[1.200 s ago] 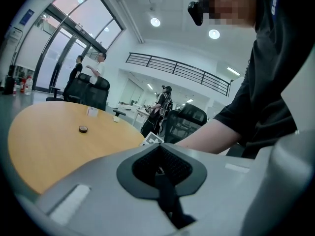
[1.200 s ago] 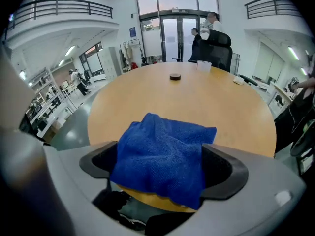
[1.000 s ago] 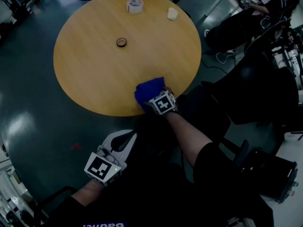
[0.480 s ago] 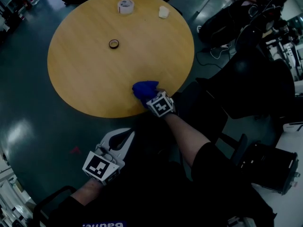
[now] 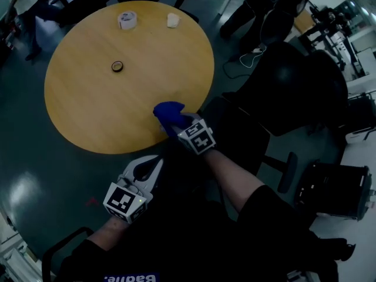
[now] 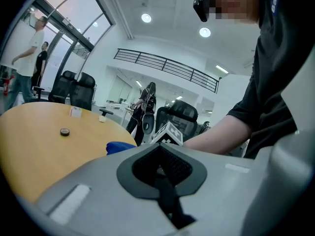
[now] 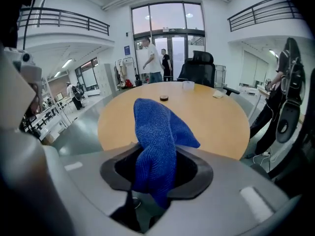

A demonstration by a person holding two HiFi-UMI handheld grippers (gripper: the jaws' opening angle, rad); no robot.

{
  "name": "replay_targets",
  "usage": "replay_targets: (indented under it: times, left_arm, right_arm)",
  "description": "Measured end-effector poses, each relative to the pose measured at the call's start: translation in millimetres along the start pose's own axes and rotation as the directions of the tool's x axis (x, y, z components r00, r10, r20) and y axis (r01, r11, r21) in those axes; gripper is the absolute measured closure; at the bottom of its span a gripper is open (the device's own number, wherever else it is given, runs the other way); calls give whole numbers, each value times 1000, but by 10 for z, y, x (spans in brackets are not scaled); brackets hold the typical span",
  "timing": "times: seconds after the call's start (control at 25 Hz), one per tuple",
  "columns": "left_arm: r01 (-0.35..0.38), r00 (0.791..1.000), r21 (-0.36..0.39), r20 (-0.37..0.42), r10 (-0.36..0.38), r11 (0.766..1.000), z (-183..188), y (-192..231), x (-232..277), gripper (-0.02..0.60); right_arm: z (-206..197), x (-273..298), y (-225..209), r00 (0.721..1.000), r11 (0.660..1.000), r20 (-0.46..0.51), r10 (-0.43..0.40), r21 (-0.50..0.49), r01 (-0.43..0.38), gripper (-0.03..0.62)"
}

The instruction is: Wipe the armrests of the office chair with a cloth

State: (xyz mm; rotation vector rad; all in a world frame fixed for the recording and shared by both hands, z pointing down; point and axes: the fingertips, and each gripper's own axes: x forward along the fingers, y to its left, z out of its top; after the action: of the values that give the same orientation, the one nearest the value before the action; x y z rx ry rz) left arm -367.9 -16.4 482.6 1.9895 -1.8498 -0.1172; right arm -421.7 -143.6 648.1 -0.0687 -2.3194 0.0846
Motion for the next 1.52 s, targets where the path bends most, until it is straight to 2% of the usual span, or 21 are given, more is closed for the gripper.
replay_targets:
  times: [0.24, 0.52, 0.76, 1.04, 1.28, 1.4, 1.52]
  left_arm:
    - [60, 998, 22, -31, -59, 998, -69, -259, 327, 561]
    - [87, 993, 62, -86, -81, 994, -214, -637, 614, 561]
    - [52, 991, 75, -130, -42, 996, -395, -907, 884, 561]
    - [1, 989, 105, -148, 14, 995, -585, -1148, 1104, 561]
    - [-37, 986, 97, -159, 52, 995, -753, -1052, 1233, 561]
    - [-6, 981, 99, -191, 25, 995, -897, -876, 1306, 561]
    - [54, 973, 107, -227, -29, 993, -1069, -713, 1426, 561]
  right_arm:
    - [-53, -690, -255, 992, 996, 106, -73, 64, 66, 441]
    - [-487, -1374, -440, 980, 984, 153, -131, 137, 110, 441]
    - [-869, -1799, -731, 970, 973, 169, -173, 183, 142, 442]
    - [-1018, -2053, -911, 963, 976, 218, -158, 180, 119, 442]
    - [-1032, -2063, -1147, 958, 973, 223, -178, 184, 138, 442]
    - [-1020, -1988, -1233, 962, 969, 188, -200, 186, 165, 442]
    - [-964, -1854, -1175, 970, 969, 147, -195, 181, 168, 442]
